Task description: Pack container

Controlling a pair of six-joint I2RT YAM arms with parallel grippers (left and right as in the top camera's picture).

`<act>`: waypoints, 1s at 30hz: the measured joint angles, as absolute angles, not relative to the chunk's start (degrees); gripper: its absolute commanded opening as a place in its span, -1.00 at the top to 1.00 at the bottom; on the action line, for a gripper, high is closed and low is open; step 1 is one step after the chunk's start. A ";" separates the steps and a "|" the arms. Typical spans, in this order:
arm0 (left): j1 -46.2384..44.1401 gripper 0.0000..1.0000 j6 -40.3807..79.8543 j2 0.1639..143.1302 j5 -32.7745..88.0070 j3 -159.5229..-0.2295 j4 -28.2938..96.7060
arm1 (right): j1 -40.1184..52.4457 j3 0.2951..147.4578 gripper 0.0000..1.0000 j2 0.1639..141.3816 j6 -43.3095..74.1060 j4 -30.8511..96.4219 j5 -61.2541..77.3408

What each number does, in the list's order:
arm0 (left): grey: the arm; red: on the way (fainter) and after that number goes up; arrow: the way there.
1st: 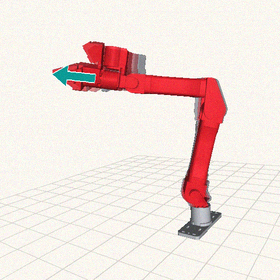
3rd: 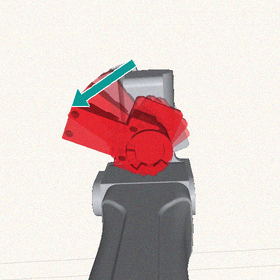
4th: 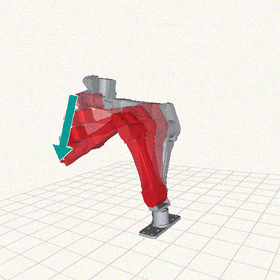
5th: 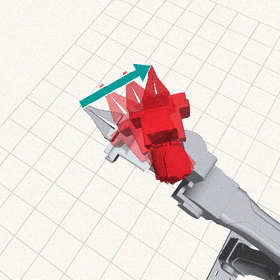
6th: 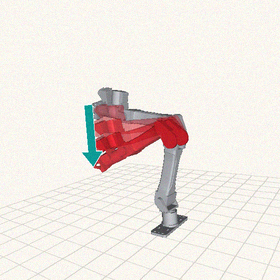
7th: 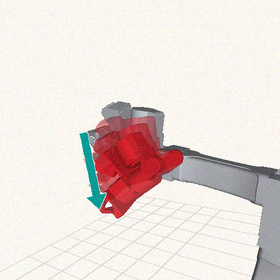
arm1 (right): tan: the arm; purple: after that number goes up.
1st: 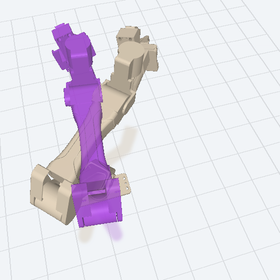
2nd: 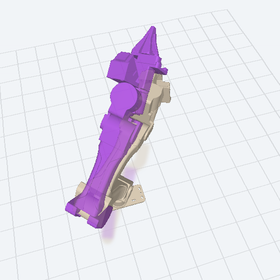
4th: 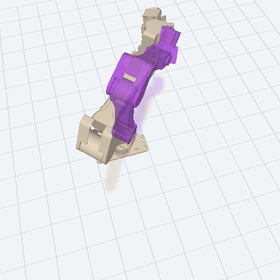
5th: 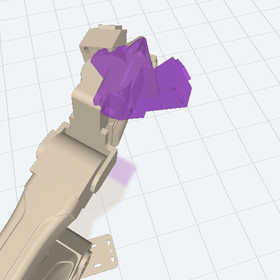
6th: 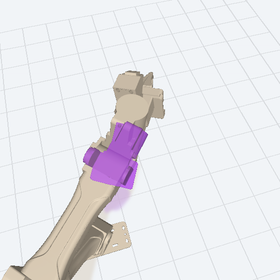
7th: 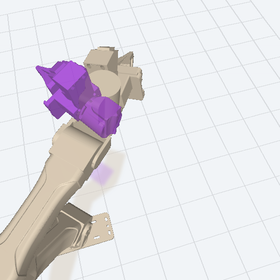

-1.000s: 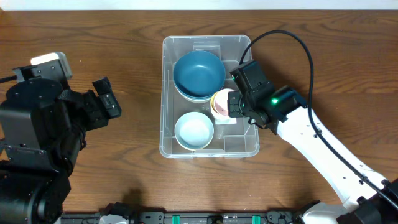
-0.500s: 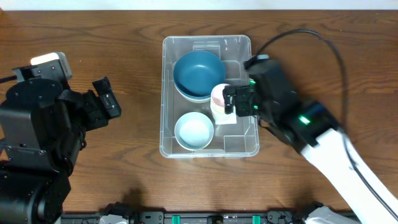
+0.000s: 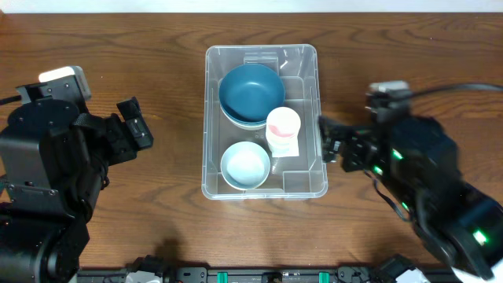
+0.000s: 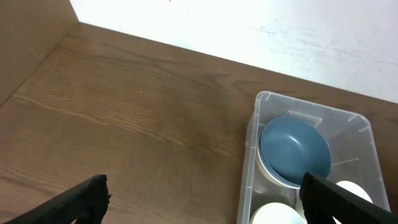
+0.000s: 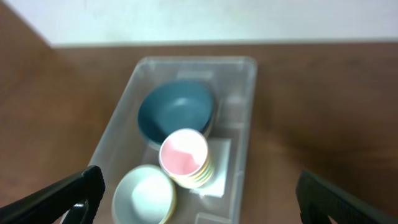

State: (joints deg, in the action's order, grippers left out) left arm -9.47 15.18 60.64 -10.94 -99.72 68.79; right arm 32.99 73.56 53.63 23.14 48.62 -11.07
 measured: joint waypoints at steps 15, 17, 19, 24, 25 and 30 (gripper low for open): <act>-9.47 -0.96 15.18 60.64 -10.94 -99.72 68.79 | 20.05 66.22 -0.98 33.47 14.44 54.22 -18.94; -9.47 -0.96 15.18 60.64 -10.94 -99.72 68.77 | 15.66 61.19 -0.98 31.79 14.50 52.90 -17.74; -9.47 -0.96 15.18 60.64 -10.94 -99.72 68.79 | 11.79 55.24 -0.98 29.63 14.57 50.30 -16.10; -9.47 -0.96 15.18 60.64 -10.94 -99.72 68.79 | 6.90 39.59 -0.98 22.57 14.63 42.46 -11.40; -9.47 -0.96 15.18 60.64 -10.94 -99.72 68.77 | 6.57 36.82 -0.98 21.02 14.63 40.64 -10.72; -9.47 -0.96 15.18 60.64 -10.94 -99.72 68.79 | 6.22 23.27 -0.98 12.64 14.63 33.10 -7.01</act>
State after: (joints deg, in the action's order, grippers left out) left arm -9.47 15.18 60.64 -10.94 -99.72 68.79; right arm 6.22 23.27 12.64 14.63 33.10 -7.01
